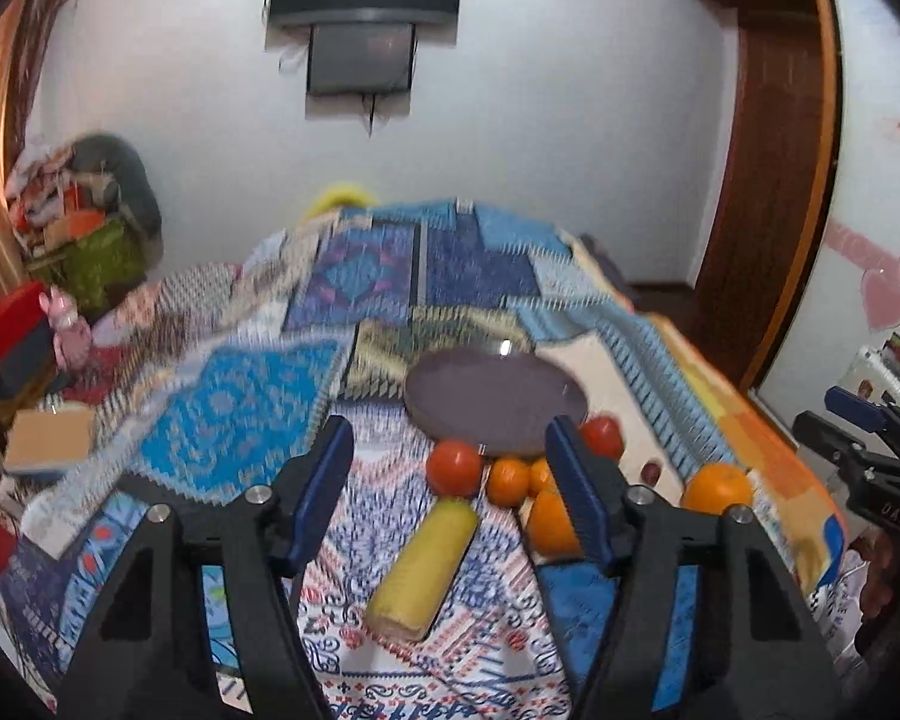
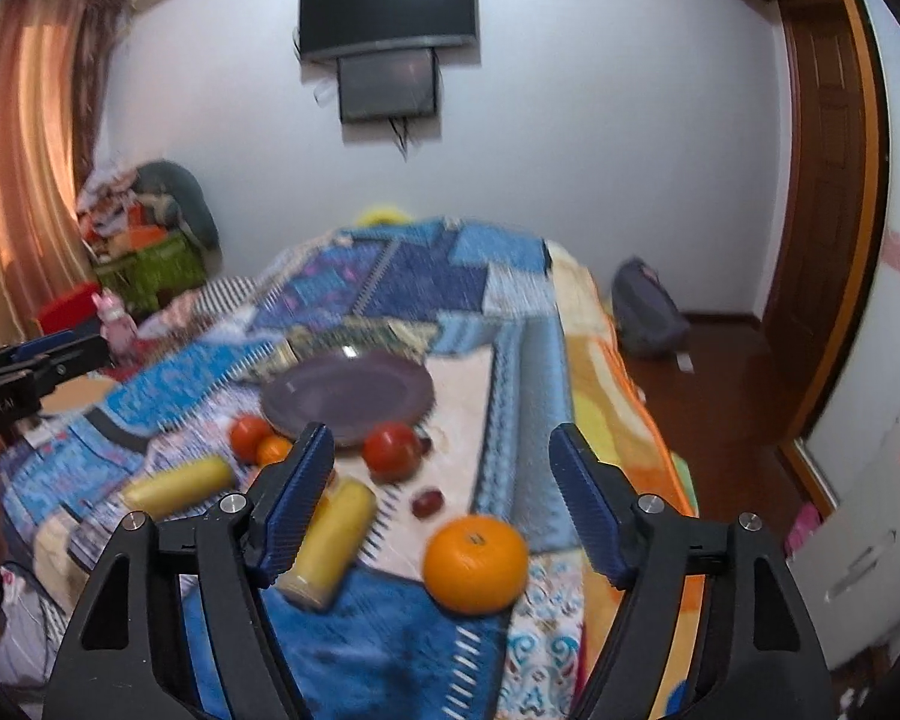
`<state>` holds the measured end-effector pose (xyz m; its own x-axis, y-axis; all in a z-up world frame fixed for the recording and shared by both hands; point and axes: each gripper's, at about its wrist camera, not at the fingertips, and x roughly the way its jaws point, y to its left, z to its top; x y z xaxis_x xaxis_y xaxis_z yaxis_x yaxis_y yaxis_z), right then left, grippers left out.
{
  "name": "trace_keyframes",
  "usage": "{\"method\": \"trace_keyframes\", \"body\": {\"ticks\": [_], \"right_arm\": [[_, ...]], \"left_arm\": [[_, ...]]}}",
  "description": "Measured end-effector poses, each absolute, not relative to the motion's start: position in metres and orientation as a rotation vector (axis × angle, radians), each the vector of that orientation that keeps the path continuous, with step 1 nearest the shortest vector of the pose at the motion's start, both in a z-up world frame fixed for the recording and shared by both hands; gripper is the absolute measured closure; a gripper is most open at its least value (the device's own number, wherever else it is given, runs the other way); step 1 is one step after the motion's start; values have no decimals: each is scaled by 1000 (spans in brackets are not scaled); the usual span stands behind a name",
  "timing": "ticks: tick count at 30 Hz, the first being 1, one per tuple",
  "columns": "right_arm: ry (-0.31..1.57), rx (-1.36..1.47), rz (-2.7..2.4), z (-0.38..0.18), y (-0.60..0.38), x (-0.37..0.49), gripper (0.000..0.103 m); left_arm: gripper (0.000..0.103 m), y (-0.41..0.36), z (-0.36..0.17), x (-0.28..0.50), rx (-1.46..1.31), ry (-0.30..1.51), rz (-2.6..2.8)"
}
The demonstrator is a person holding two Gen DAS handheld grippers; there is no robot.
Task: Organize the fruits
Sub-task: 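Grasp the yellow-green cylinder with the left tool while the right tool grasps the large orange, then lift and carry the cylinder and orange in both tools over the dark plate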
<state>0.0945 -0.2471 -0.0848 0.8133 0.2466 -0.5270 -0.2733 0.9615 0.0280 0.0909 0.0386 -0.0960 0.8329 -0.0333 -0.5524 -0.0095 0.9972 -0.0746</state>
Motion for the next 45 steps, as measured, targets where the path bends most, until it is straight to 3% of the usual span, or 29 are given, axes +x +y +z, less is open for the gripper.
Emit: {"method": "trace_keyframes", "body": {"ticks": [8, 16, 23, 32, 38, 45], "right_arm": [[741, -12, 263, -127, -260, 123, 42], [845, 21, 286, -154, -261, 132, 42], [865, -9, 286, -163, -255, 140, 34], [910, -22, 281, -178, -248, 150, 33], [909, -19, 284, -178, -250, 151, 36], [908, 2, 301, -173, -249, 153, 36]], "left_arm": [[46, 51, -150, 123, -83, 758, -19], [46, 50, -190, 141, -71, 894, -58], [46, 50, -220, 153, -64, 1014, -88], [47, 45, -226, 159, -35, 1005, -112], [65, 41, -224, 161, -24, 1005, -135], [65, 43, -216, 153, -59, 1003, -141]]}}
